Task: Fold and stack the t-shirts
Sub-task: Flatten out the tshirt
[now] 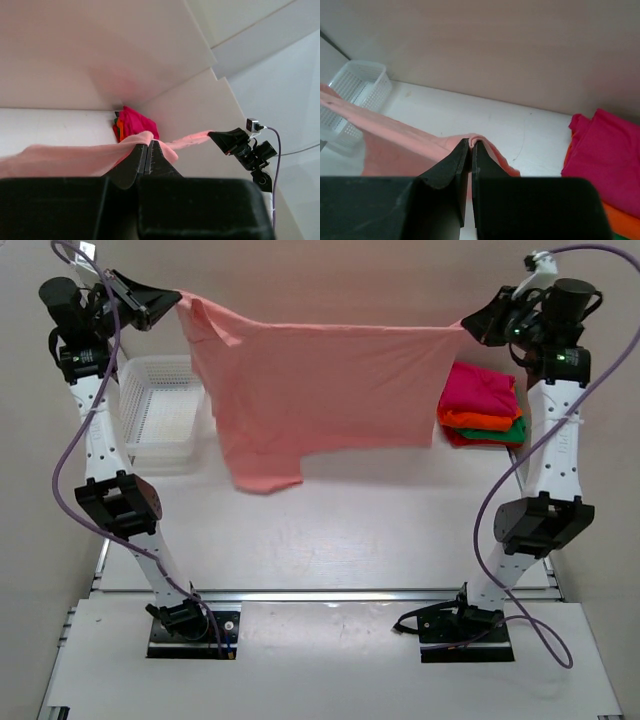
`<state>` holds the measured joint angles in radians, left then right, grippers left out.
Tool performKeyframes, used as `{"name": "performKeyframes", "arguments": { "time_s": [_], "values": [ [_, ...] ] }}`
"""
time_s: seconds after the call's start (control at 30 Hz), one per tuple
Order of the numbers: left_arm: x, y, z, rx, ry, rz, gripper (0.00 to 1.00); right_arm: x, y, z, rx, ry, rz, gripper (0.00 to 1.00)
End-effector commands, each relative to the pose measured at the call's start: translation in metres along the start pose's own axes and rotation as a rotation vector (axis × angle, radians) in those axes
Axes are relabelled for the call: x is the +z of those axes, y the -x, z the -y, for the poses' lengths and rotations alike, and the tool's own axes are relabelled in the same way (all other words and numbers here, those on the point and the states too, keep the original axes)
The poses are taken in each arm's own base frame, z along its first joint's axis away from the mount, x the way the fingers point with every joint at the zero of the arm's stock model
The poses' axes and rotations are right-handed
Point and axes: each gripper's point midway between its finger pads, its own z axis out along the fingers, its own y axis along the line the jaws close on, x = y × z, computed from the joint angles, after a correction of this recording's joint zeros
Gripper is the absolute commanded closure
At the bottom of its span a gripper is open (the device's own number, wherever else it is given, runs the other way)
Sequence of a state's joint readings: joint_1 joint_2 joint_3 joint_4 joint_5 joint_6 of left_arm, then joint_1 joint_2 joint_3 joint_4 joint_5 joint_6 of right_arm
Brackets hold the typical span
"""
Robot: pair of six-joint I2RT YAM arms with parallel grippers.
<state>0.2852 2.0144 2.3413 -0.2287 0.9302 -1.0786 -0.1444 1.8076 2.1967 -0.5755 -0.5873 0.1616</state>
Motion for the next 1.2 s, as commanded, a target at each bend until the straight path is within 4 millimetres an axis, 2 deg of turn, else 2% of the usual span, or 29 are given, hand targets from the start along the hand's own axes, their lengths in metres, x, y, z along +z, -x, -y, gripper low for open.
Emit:
{"name": "performKeyframes", "arguments": {
  "time_s": [0.0, 0.03, 0.1, 0.17, 0.2, 0.23, 0.27, 0.3, 0.33, 0.37, 0.4, 0.43, 0.47, 0.5, 0.53, 0.57, 0.6, 0.63, 0.7, 0.73, 0.77, 0.8, 0.83, 0.87, 0.9, 0.93, 1.03, 1.1, 1.17],
  "values": [
    [-0.055, 0.013, 0.142, 0.269, -0.191, 0.101, 1.0, -0.063, 0.085, -0.018, -0.111, 0.0, 0.24, 1.0],
    [-0.059, 0.014, 0.142, 0.265, -0.182, 0.106, 1.0, -0.067, 0.082, -0.009, -0.09, -0.006, 0.236, 1.0],
    [-0.069, 0.012, 0.156, 0.296, -0.176, 0.124, 1.0, -0.071, 0.075, -0.006, -0.072, -0.011, 0.224, 1.0],
    [-0.063, -0.007, 0.15, 0.269, -0.149, 0.078, 1.0, -0.067, 0.052, 0.002, -0.038, -0.015, 0.174, 1.0],
    [-0.06, -0.016, 0.142, 0.272, -0.125, 0.062, 1.0, -0.069, 0.05, -0.001, -0.045, -0.014, 0.174, 1.0],
    [-0.057, -0.033, 0.135, 0.271, -0.098, 0.034, 1.0, -0.068, 0.038, 0.0, -0.04, -0.018, 0.158, 1.0],
    [-0.052, -0.044, 0.125, 0.269, -0.065, 0.02, 1.0, -0.06, 0.015, 0.005, -0.014, -0.024, 0.11, 0.99],
    [-0.056, -0.065, 0.119, 0.253, -0.049, -0.003, 1.0, -0.062, 0.01, 0.004, -0.016, -0.034, 0.108, 1.0],
    [-0.066, -0.079, 0.103, 0.233, -0.003, 0.009, 1.0, -0.062, -0.011, 0.005, -0.002, -0.048, 0.073, 1.0],
    [-0.069, -0.088, 0.097, 0.237, -0.006, 0.013, 1.0, -0.057, -0.041, 0.013, 0.023, -0.059, 0.019, 1.0],
    [-0.081, -0.11, 0.084, 0.211, 0.006, 0.003, 1.0, -0.06, -0.05, 0.011, 0.027, -0.072, 0.013, 1.0],
    [-0.095, -0.132, 0.067, 0.17, 0.041, -0.012, 1.0, -0.067, -0.076, 0.013, 0.047, -0.091, -0.023, 1.0],
    [-0.102, -0.149, 0.058, 0.142, 0.064, -0.04, 1.0, -0.068, -0.108, 0.019, 0.092, -0.106, -0.078, 1.0],
    [-0.116, -0.179, 0.044, 0.131, 0.119, -0.074, 1.0, -0.078, -0.115, 0.011, 0.09, -0.098, -0.08, 0.99],
    [-0.13, -0.198, 0.03, 0.183, 0.178, -0.064, 1.0, -0.09, -0.135, 0.008, 0.112, -0.116, -0.101, 1.0],
    [-0.136, -0.236, 0.005, 0.177, 0.258, -0.132, 1.0, -0.094, -0.165, 0.006, 0.149, -0.129, -0.158, 1.0],
    [-0.15, -0.264, 0.017, 0.196, 0.255, -0.161, 1.0, -0.106, -0.168, -0.001, 0.143, -0.134, -0.151, 1.0],
    [-0.165, -0.287, 0.01, 0.206, 0.281, -0.161, 1.0, -0.115, -0.192, -0.006, 0.158, -0.154, -0.194, 1.0],
    [-0.186, -0.344, -0.008, 0.159, 0.323, -0.264, 1.0, -0.126, -0.236, -0.01, 0.21, -0.179, -0.282, 1.0],
    [-0.201, -0.385, -0.04, 0.091, 0.394, -0.326, 1.0, -0.134, -0.26, -0.019, 0.251, -0.193, -0.333, 1.0],
    [-0.211, -0.399, -0.039, 0.072, 0.364, -0.328, 1.0, -0.141, -0.28, -0.023, 0.283, -0.2, -0.368, 1.0],
    [-0.22, -0.421, -0.056, -0.007, 0.392, -0.355, 1.0, -0.145, -0.296, -0.028, 0.307, -0.213, -0.408, 1.0],
    [-0.228, -0.424, -0.055, -0.012, 0.365, -0.325, 1.0, -0.15, -0.302, -0.031, 0.308, -0.222, -0.414, 1.0],
    [-0.239, -0.438, -0.065, -0.065, 0.369, -0.326, 1.0, -0.16, -0.326, -0.035, 0.339, -0.257, -0.462, 1.0],
    [-0.245, -0.443, -0.069, -0.112, 0.386, -0.324, 1.0, -0.169, -0.349, -0.043, 0.386, -0.265, -0.524, 1.0],
    [-0.255, -0.451, -0.077, -0.141, 0.406, -0.322, 1.0, -0.175, -0.353, -0.045, 0.388, -0.281, -0.518, 1.0],
    [-0.274, -0.469, -0.086, -0.169, 0.44, -0.367, 1.0, -0.206, -0.403, -0.057, 0.506, -0.339, -0.626, 1.0],
    [-0.284, -0.477, -0.089, -0.169, 0.476, -0.403, 1.0, -0.21, -0.396, -0.063, 0.503, -0.372, -0.605, 1.0],
    [-0.287, -0.477, -0.093, -0.151, 0.498, -0.401, 1.0, -0.214, -0.4, -0.075, 0.519, -0.362, -0.644, 1.0]
  ]
}}
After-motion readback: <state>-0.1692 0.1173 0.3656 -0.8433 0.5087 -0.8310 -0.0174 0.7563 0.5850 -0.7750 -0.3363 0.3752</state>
